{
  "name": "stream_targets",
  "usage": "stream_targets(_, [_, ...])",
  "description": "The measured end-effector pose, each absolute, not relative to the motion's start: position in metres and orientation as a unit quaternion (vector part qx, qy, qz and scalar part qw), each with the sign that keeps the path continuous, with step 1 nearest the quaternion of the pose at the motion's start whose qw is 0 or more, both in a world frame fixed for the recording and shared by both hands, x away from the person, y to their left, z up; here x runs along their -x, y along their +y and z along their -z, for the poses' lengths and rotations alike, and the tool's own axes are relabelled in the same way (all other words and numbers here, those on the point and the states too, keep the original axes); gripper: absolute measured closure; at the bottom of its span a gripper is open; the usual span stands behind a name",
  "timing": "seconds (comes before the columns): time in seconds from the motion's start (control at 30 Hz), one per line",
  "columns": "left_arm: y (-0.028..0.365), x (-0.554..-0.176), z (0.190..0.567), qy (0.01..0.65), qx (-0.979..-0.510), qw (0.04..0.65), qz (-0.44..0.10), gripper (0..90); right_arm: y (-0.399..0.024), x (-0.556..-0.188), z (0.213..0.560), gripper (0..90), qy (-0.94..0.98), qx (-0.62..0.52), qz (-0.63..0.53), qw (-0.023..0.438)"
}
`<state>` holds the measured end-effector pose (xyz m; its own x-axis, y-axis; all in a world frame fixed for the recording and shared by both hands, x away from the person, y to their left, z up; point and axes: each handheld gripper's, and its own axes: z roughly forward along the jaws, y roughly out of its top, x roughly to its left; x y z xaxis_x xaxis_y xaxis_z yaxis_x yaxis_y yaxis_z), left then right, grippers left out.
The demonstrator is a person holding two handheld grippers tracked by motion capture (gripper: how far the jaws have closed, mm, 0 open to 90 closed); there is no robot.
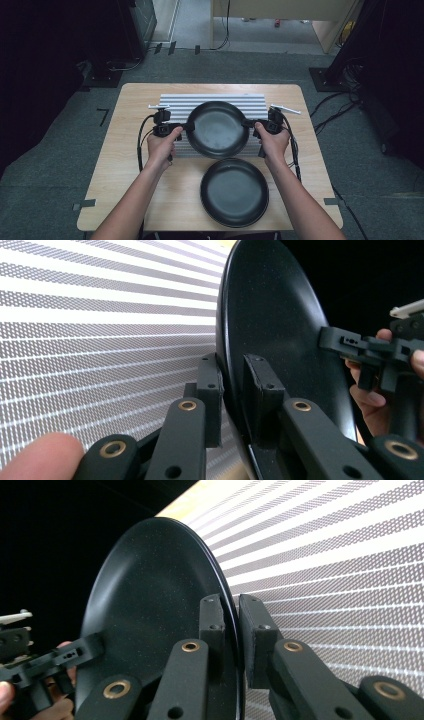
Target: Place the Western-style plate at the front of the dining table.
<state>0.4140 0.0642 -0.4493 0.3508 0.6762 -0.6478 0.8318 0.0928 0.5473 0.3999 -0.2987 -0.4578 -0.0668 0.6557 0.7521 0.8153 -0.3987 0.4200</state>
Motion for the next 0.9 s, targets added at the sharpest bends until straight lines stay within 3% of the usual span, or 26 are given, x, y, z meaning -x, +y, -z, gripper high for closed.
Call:
stream_targets(0.43, [0.06, -0.453, 0.482, 0.612, -0.645, 0.449, 0.085, 79.7, -0.29, -0.43, 0.5, 81.8, -0.52, 0.711, 0.465, 0.084])
stream_targets(0.9, [0.057, -0.476, 0.495, 0.634, -0.634, 0.434, 0.086, 79.5, -0.282, -0.446, 0.512, 81.5, -0.512, 0.726, 0.456, 0.051])
